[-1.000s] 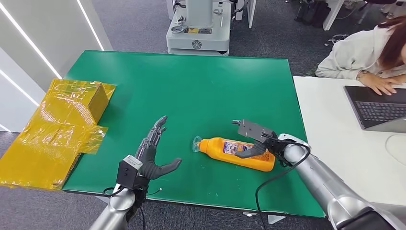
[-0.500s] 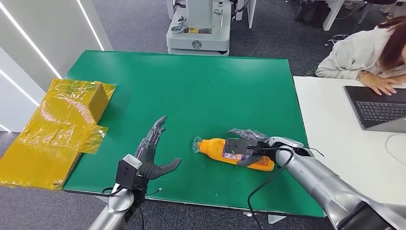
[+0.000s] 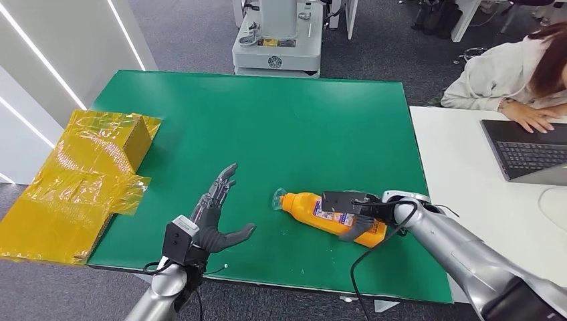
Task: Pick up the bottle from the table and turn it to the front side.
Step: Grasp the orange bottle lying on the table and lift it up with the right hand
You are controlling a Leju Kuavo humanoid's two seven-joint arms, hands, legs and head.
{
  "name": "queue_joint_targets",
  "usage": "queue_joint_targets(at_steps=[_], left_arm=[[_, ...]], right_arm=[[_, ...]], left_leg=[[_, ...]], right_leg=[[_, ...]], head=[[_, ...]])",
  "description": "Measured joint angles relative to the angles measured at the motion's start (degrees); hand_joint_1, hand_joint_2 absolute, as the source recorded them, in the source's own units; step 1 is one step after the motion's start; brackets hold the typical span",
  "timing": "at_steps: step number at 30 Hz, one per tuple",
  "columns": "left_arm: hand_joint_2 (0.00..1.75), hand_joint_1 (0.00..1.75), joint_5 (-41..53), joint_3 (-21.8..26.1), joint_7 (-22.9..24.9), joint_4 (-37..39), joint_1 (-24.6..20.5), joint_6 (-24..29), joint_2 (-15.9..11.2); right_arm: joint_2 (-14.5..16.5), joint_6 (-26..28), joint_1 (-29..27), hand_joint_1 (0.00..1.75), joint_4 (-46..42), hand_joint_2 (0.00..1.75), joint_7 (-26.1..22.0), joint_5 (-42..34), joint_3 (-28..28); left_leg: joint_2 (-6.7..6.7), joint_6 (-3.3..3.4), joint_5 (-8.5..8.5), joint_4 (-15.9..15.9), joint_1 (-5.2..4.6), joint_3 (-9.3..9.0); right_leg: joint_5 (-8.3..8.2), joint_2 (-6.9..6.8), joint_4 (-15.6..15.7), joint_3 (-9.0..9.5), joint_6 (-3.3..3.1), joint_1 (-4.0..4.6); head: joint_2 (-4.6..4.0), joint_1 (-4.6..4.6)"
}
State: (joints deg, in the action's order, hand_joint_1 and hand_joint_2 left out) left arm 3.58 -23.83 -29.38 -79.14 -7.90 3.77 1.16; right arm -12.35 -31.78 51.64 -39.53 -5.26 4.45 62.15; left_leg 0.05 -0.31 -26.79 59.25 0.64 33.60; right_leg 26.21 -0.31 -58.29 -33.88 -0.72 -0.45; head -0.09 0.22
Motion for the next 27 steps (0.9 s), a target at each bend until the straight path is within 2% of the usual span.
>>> queue_joint_targets(at_steps=[5,9,18,27], left_arm=[[1.75,0.0,0.0,0.1,0.0,-0.4,0.6,0.0,0.0],[1.75,0.0,0.1,0.8,0.2,-1.4,1.4,0.0,0.1],[1.75,0.0,0.7,2.0,1.1,-3.4,3.1,-0.6,0.4],[1.75,0.0,0.8,2.9,2.0,-4.3,3.3,-1.4,1.2]], right_arm=[[-1.0,1.3,0.9,0.0,-1.2,1.75,0.7,1.9,2.1],[-3.1,4.2,3.2,0.0,-4.5,1.75,3.2,5.9,5.4],[-10.8,3.7,8.2,0.0,-16.2,1.75,8.7,8.9,10.1],[-14.1,1.8,8.9,0.0,-22.3,1.75,10.3,6.8,12.0]], left_leg=[[0.0,0.0,0.0,0.0,0.0,0.0],[0.0,0.0,0.0,0.0,-0.02,0.0],[-0.03,0.01,-0.01,0.0,-0.02,0.03],[-0.01,0.0,0.0,0.0,0.0,0.02]], right_leg=[[0.0,0.0,0.0,0.0,0.0,0.0],[0.0,0.0,0.0,0.0,0.0,0.0],[0.0,-0.03,0.0,0.0,0.01,-0.01],[0.0,-0.02,0.0,-0.02,0.0,-0.01]], head=[[0.0,0.0],[0.0,-0.01],[0.0,0.01],[0.0,0.0]])
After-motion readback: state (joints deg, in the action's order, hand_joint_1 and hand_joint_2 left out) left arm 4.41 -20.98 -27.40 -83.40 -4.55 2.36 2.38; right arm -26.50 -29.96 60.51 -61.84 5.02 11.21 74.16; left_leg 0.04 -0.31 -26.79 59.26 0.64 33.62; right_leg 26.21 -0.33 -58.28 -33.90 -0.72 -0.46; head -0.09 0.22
